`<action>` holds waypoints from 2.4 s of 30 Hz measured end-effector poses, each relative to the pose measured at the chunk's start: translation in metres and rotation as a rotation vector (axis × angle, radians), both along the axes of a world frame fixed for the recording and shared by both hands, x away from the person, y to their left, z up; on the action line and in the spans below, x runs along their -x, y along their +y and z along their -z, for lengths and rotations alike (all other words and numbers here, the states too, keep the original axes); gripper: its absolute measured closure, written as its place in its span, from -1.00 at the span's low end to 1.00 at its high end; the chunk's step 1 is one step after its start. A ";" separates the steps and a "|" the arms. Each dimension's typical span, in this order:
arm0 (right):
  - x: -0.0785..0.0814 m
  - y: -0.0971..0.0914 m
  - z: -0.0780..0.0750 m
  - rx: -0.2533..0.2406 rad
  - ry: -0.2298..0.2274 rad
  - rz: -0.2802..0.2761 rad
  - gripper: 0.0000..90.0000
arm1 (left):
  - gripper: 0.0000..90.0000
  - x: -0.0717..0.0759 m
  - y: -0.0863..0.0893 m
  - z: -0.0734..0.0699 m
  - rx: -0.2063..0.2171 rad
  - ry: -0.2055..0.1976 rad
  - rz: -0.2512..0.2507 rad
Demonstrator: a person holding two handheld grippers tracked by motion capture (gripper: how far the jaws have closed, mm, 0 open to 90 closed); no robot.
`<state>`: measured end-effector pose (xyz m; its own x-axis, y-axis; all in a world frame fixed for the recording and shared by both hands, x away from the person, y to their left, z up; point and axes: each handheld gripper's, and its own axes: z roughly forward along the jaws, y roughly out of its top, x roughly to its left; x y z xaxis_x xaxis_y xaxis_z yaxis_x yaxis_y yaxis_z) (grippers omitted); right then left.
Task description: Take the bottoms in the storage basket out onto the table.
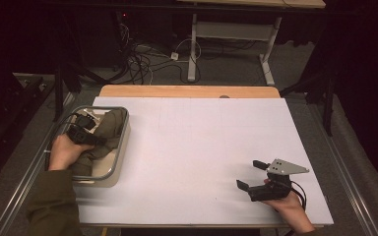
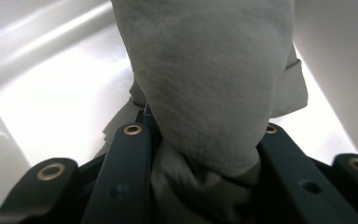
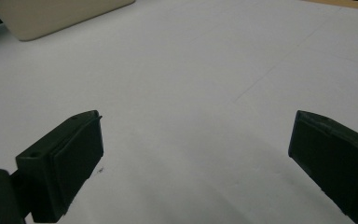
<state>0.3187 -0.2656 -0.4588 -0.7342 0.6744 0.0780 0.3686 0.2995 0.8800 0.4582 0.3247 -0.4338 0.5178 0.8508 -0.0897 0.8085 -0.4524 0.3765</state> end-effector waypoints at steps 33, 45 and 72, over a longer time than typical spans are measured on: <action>0.003 0.002 -0.003 -0.019 -0.014 -0.019 -0.91 | 0.59 0.012 -0.002 -0.097 0.126 -0.191 0.002; 0.003 0.000 -0.003 -0.029 -0.010 -0.013 -0.91 | 0.59 0.020 -0.022 -0.140 0.157 -0.267 0.054; 0.003 -0.001 -0.002 -0.032 -0.007 -0.015 -0.91 | 0.59 0.019 -0.114 -0.194 0.228 -0.320 0.289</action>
